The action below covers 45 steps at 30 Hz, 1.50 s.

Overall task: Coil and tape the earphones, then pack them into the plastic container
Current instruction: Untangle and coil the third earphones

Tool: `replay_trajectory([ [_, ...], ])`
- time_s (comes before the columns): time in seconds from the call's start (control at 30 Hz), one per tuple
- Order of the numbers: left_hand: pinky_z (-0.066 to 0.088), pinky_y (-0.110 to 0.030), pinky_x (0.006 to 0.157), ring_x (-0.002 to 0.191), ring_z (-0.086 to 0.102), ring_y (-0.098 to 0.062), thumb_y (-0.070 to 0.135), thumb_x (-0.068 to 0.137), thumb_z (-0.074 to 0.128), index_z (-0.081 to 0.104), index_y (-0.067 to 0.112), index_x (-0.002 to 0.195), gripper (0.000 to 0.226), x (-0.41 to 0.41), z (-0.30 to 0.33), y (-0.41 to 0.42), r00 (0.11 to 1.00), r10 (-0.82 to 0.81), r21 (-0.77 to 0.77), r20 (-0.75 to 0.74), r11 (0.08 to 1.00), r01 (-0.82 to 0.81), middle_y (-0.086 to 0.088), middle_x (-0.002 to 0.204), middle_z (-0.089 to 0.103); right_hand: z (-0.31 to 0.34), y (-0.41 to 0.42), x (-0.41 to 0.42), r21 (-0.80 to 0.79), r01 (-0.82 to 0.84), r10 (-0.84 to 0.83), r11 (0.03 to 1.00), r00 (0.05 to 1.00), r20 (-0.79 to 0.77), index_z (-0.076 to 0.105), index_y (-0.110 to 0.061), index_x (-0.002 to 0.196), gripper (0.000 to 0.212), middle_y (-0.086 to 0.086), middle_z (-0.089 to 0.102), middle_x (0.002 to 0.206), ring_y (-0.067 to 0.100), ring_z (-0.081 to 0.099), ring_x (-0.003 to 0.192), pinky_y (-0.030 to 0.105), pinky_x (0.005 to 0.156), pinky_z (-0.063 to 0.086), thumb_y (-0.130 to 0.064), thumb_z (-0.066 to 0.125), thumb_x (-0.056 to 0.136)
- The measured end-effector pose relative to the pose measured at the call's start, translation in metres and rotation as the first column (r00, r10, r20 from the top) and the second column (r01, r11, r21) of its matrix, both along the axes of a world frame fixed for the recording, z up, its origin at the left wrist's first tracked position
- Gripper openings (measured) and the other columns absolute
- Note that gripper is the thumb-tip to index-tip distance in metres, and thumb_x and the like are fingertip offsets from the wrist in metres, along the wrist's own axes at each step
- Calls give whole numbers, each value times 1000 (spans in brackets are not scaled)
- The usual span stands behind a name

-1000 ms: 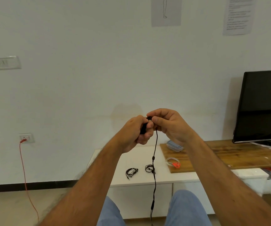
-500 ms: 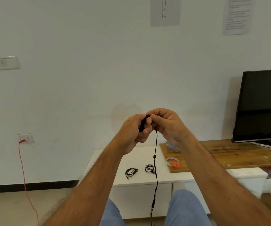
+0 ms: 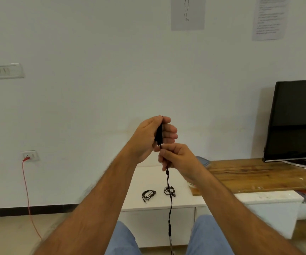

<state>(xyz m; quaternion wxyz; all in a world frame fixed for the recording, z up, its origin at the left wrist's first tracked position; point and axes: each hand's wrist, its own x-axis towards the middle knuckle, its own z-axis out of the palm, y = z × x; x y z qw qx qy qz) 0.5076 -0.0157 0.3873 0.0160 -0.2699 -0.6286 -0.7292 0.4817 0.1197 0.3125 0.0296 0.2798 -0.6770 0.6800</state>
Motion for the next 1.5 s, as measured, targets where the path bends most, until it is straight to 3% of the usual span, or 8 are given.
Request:
replay_trajectory([
  [0.2, 59, -33, 76, 85, 72, -25, 23, 107, 27, 58, 7, 103, 35, -1, -2, 3, 998, -64, 163, 23, 985, 60, -10, 89, 74, -4, 0, 9, 207, 50, -42, 977, 998, -44, 69, -10, 106, 23, 3, 64, 71, 18, 58, 61, 30, 62, 53, -10, 46, 103],
  [0.53, 59, -33, 76, 85, 72, -26, 22, 108, 25, 56, 7, 101, 35, -11, 4, -5, 996, 65, 33, -64, 997, -63, -10, 90, 74, 9, 7, 19, 255, 83, -63, 963, 994, -84, 69, -9, 104, 18, -3, 55, 57, 12, 49, 47, 27, 50, 43, -12, 51, 100],
  [0.7, 59, -35, 79, 88, 72, -28, 22, 108, 27, 57, 5, 105, 35, -17, -6, -6, 985, 139, -103, -106, 983, -150, -12, 93, 74, 30, 14, 29, 354, 103, -66, 929, 991, -115, 70, -15, 93, 5, -2, 65, 72, 13, 50, 47, 28, 53, 48, -17, 66, 91],
  [0.77, 57, -29, 74, 83, 72, -23, 21, 108, 28, 58, 6, 104, 34, -19, -10, -8, 979, 172, -153, -106, 970, -187, -9, 90, 74, 41, 19, 32, 415, 144, -85, 898, 984, -157, 69, -15, 90, 2, 4, 68, 83, 11, 51, 49, 27, 52, 49, -16, 68, 89],
  [0.87, 54, -22, 66, 74, 70, -14, 20, 107, 30, 60, 8, 101, 33, -19, -14, -8, 976, 198, -221, -94, 952, -214, -5, 84, 72, 55, 25, 30, 490, 274, -131, 828, 943, -306, 71, -16, 88, 6, -8, 64, 67, 1, 52, 57, 19, 57, 45, -12, 67, 87],
  [1.03, 58, -31, 72, 76, 69, -19, 21, 107, 29, 64, 1, 99, 40, -14, -18, -3, 988, 109, -348, -106, 927, -139, -11, 82, 71, 67, 29, 24, 470, 496, -189, 731, 808, -558, 74, -20, 85, 12, -15, 65, 67, 1, 57, 64, 16, 62, 44, -13, 65, 85],
  [1.2, 58, -33, 72, 78, 69, -25, 26, 108, 28, 62, -5, 108, 46, -8, -20, -1, 1000, 10, -289, 5, 957, -8, -13, 84, 72, 71, 32, 19, 405, 548, -169, 732, 721, -672, 74, -18, 91, 13, -10, 67, 75, 6, 59, 72, 17, 65, 46, -11, 67, 84],
  [1.5, 50, -24, 56, 58, 60, -16, 29, 108, 25, 61, 6, 97, 43, -2, -20, -2, 992, -23, -308, 121, 950, 59, -6, 71, 66, 69, 38, 16, 315, 429, -204, 847, 808, -553, 71, -10, 97, 16, 4, 70, 77, 13, 64, 72, 22, 70, 52, -2, 69, 84],
])
